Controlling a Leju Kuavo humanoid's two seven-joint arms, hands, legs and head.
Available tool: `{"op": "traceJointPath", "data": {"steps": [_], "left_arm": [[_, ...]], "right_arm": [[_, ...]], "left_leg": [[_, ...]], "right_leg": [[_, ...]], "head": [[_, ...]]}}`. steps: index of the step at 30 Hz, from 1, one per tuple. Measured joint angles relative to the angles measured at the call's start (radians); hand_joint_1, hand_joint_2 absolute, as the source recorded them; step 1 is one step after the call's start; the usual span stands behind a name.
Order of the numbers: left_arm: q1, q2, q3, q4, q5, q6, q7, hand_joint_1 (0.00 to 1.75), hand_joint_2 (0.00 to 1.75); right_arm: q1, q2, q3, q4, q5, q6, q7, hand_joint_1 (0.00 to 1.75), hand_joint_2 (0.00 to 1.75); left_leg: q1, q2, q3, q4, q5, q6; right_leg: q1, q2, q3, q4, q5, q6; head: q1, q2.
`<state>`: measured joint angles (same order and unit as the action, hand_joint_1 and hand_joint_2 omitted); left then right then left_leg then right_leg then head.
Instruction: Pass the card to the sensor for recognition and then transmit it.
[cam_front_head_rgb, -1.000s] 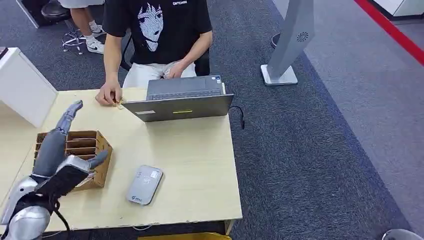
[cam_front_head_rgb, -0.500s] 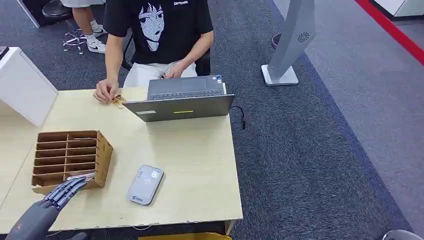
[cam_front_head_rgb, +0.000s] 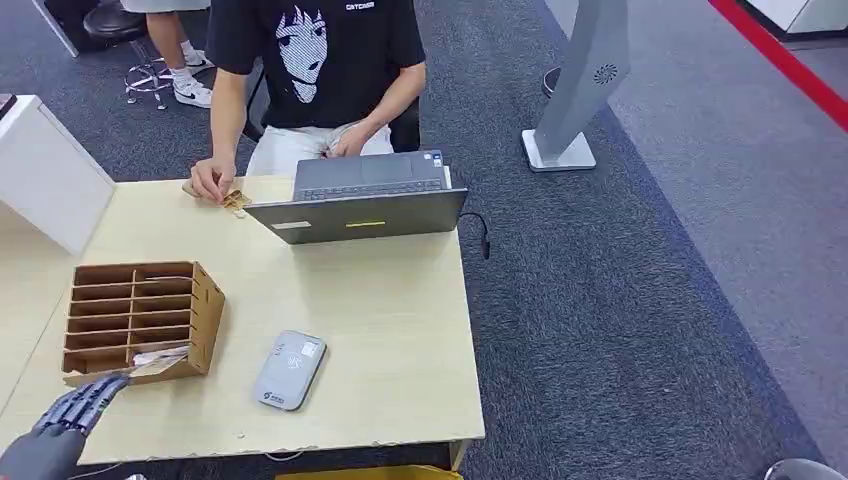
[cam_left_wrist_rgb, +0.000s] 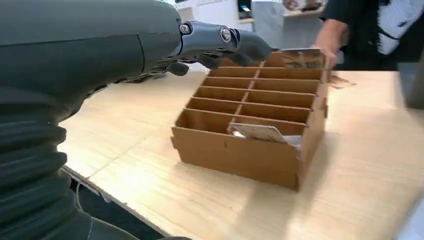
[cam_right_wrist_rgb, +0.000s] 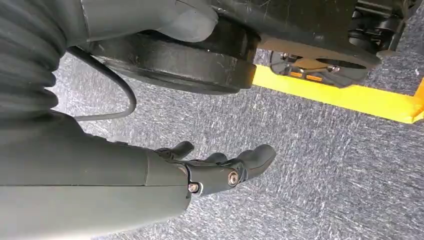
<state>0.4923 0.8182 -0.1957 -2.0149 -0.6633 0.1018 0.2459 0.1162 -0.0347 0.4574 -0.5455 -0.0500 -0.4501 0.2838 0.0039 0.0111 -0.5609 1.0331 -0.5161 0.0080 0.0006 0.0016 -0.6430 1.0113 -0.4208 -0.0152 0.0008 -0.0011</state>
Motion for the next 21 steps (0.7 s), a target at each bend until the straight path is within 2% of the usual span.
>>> {"op": "traceJointPath", "data": {"steps": [2,4,5,8,11,14,21], "left_arm": [[-0.012,-0.029,0.0,0.01,-0.072,0.017,0.071,0.0,1.75],[-0.03,-0.08,0.006,0.034,-0.211,0.047,0.177,0.0,1.75],[-0.038,-0.106,0.013,0.045,-0.26,0.062,0.202,0.0,1.75],[-0.062,-0.208,0.058,0.082,-0.333,0.099,0.207,0.0,1.75],[-0.073,-0.261,0.084,0.104,-0.343,0.105,0.2,0.0,1.75],[-0.08,-0.298,0.098,0.121,-0.345,0.105,0.197,0.0,1.75],[-0.085,-0.334,0.108,0.142,-0.347,0.106,0.197,0.0,1.75]], "right_arm": [[0.001,0.0,-0.001,-0.004,0.003,0.0,0.008,0.0,1.75],[0.005,0.0,-0.003,-0.019,0.009,0.0,0.03,0.0,1.75],[0.01,0.0,-0.004,-0.03,0.019,0.0,0.043,0.0,1.75],[0.025,0.0,-0.009,-0.072,0.037,0.0,0.08,0.0,1.75],[0.037,-0.002,-0.013,-0.097,0.038,0.0,0.09,0.0,1.75],[0.046,-0.005,-0.016,-0.114,0.038,0.0,0.09,0.0,1.75],[0.057,-0.009,-0.02,-0.132,0.038,0.0,0.092,0.0,1.75]], "left_leg": [[0.0,0.0,0.0,0.0,0.0,0.0],[0.0,0.0,0.0,0.0,0.0,0.0],[0.0,0.0,0.0,0.0,0.0,0.0],[0.0,0.0,0.0,0.0,0.0,0.0],[0.0,0.0,0.0,0.0,0.0,0.001],[0.0,0.0,0.0,0.0,0.0,0.0],[0.0,0.0,0.0,0.0,-0.001,0.0]], "right_leg": [[0.0,0.0,0.0,0.0,0.0,0.0],[0.0,0.0,0.0,0.0,0.0,0.0],[0.0,0.0,0.0,0.0,0.0,0.0],[0.0,0.0,0.0,0.0,0.0,0.0],[0.0,0.0,0.0,0.0,0.0,0.0],[0.0,0.0,0.0,0.0,0.0,0.0],[0.0,0.0,0.0,0.0,0.0,0.0]], "head": [[0.0,0.0],[0.0,0.0],[0.0,0.0],[0.0,0.0],[0.0,0.0],[0.0,0.0],[0.0,0.0]]}}
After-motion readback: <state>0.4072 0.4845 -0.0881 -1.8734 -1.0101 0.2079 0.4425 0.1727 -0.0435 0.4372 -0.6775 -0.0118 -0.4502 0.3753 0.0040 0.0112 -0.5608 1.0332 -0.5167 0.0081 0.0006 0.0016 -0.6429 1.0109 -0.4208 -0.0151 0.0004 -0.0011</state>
